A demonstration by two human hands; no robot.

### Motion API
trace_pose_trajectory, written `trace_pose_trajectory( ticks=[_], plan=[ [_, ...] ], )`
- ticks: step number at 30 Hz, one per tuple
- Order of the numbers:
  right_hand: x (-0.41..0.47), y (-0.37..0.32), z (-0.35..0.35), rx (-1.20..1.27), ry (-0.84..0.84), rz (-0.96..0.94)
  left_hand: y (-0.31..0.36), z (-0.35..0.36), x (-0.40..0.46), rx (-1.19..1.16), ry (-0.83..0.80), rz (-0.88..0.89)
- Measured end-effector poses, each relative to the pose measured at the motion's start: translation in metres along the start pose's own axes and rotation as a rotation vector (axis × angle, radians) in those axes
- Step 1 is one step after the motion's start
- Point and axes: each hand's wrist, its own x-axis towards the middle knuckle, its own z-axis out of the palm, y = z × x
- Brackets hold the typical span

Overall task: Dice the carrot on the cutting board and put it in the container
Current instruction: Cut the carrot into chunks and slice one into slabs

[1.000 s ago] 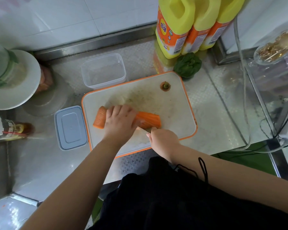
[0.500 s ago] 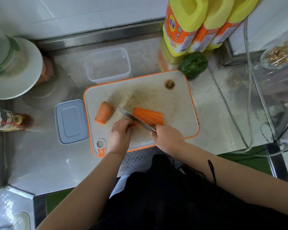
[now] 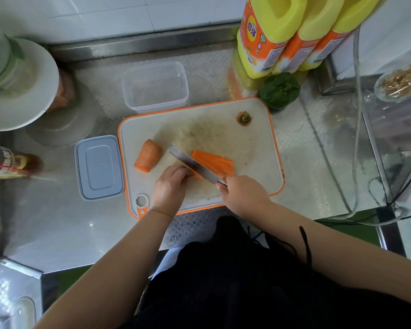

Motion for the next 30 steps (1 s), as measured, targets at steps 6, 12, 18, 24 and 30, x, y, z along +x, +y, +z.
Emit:
trace_pose_trajectory(
  ticks=[6,12,18,24,30],
  plan=[
    [-0.002,-0.001,0.004,-0.028,-0.008,0.006,0.002,-0.001,0.001,-0.001,0.023,0.031],
    [-0.003,-0.008,0.003,-0.055,-0.020,0.016,0.000,0.000,0.001,0.005,0.027,0.057],
    [0.003,-0.015,0.005,-0.058,-0.072,0.044,-0.001,0.003,-0.001,0.009,0.043,0.056],
    [0.006,-0.010,0.018,-0.080,-0.048,0.006,0.000,0.004,-0.004,0.013,0.019,0.009],
    [0.008,-0.004,0.020,-0.040,-0.036,-0.056,0.001,0.004,-0.005,0.003,0.020,-0.002]
  ],
)
